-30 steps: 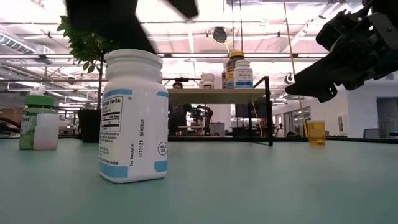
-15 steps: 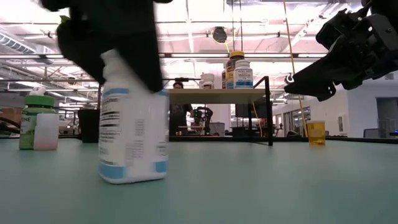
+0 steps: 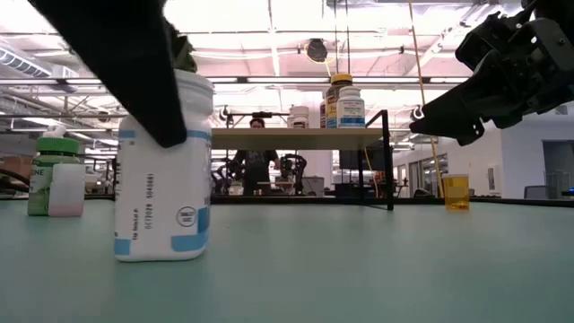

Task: Pick and place medicine bottles onto shelf by color
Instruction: Put the large white pill bottle on the shelf

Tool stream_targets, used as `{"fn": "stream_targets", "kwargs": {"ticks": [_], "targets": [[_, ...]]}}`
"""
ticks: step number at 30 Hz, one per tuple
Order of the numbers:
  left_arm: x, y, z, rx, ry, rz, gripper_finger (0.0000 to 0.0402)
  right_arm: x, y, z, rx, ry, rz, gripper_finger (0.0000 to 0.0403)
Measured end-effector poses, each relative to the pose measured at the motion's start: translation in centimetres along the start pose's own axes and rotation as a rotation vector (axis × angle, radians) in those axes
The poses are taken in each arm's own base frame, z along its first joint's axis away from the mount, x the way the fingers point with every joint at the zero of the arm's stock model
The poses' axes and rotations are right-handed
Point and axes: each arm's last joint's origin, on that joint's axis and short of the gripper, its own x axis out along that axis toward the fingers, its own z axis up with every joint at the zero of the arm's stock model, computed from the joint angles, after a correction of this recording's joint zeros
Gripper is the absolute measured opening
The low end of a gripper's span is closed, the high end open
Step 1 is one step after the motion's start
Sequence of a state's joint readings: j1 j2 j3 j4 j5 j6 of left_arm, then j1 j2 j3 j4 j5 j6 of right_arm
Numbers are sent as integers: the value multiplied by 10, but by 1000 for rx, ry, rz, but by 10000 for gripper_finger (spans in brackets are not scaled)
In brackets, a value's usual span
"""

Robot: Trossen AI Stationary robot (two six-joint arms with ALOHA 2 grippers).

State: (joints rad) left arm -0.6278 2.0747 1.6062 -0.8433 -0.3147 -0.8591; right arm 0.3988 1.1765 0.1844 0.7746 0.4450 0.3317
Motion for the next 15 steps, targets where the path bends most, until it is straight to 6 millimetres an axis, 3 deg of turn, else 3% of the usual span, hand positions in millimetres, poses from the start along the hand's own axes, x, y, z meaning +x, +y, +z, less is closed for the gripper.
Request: {"fn": "stream_targets", "kwargs": {"ticks": [6,15], "targets": [[-1,0,0,320,0,0,247,0,0,1,2,-10,3,215],[1,3,3,476,6,3,256,0,0,1,-1,-10,2,215]]}}
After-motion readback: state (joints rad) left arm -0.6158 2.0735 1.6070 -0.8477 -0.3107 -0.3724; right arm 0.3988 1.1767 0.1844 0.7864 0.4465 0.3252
